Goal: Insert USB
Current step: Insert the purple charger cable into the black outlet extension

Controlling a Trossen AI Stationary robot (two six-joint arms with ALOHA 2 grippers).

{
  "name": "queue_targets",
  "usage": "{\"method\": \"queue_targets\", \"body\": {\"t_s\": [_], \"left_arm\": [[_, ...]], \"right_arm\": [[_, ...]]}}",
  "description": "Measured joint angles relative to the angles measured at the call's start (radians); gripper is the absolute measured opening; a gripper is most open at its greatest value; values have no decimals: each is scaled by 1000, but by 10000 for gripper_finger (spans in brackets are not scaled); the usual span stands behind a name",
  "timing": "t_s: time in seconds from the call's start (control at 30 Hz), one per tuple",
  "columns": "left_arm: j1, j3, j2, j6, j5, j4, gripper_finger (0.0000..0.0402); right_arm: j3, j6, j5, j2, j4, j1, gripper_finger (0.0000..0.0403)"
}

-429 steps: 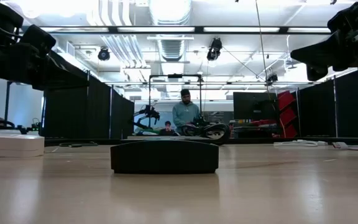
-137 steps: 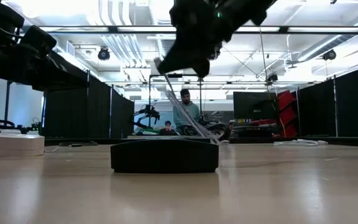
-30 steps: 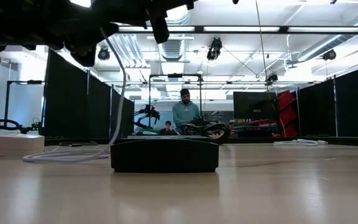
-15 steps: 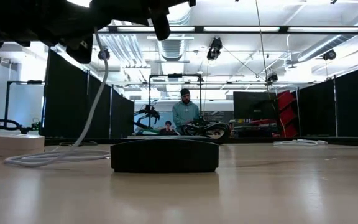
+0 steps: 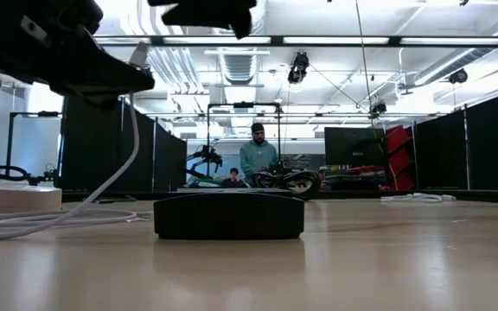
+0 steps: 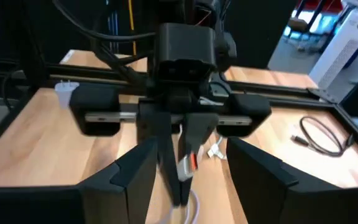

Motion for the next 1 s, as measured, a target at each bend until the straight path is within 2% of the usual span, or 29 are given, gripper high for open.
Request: {"method": "queue_targets", "body": {"t_s": [0.4,1.0], "left_arm": [[-4,13,54,-35,-2,-7,0],[-11,13,58,-38,3,-5,0]], "right_arm": [[0,38,-87,65,12,-18,119],[0,38,-86,77,-14,-32,68]]}}
